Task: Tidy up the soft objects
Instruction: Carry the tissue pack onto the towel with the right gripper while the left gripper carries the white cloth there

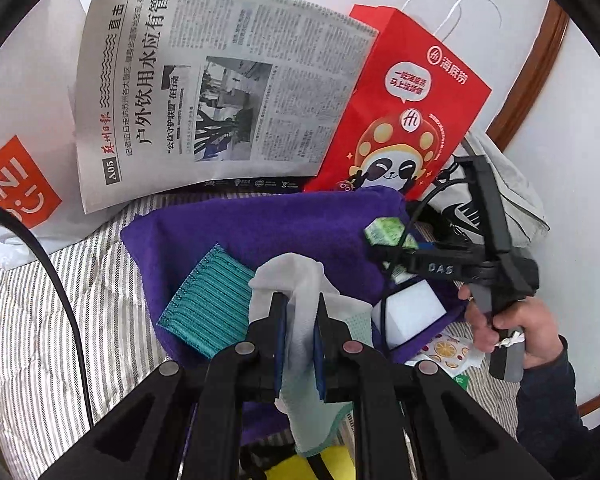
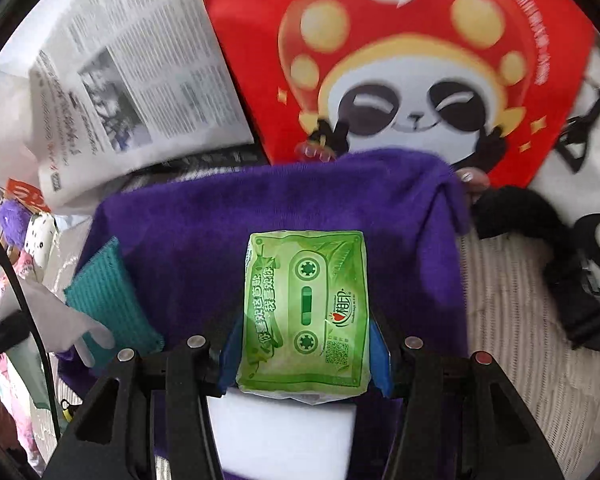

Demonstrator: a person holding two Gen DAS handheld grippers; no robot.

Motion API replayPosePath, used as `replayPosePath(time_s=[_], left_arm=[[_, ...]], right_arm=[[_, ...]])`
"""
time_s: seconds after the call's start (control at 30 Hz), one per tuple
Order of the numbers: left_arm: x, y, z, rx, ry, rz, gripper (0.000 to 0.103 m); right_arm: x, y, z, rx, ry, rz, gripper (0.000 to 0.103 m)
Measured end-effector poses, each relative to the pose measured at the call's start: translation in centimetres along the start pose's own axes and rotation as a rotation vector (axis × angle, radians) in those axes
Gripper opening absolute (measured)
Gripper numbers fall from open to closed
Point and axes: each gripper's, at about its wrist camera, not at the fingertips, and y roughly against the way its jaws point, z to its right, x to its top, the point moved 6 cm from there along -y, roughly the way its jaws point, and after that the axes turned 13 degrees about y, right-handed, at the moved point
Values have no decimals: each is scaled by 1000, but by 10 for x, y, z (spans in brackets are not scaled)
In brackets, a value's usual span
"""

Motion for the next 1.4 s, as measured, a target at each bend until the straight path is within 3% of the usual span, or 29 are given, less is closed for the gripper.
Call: replayPosePath(time_s=[0.4, 0.67, 1.0, 1.17, 1.33, 1.4], left_arm=[[-1, -13, -10, -5, 15, -13, 12], [-5, -10, -12, 2, 13, -9, 12], [1, -43, 15, -27, -18, -24, 12], [-16, -70, 22, 31, -77, -71, 12], [-20, -69, 18, 49, -73, -53, 14], [-21, -67, 16, 59, -61, -59, 22]], right_arm=[[-1, -29, -15, -47, 96, -75, 57], [-7, -22, -18, 21, 59, -74, 59], [-14, 40, -5, -26, 64, -13, 60], [-39, 80, 5, -88, 84, 10, 64], [-75, 99, 13, -105, 55, 14, 64], [-86, 105, 11, -95, 50, 21, 64]])
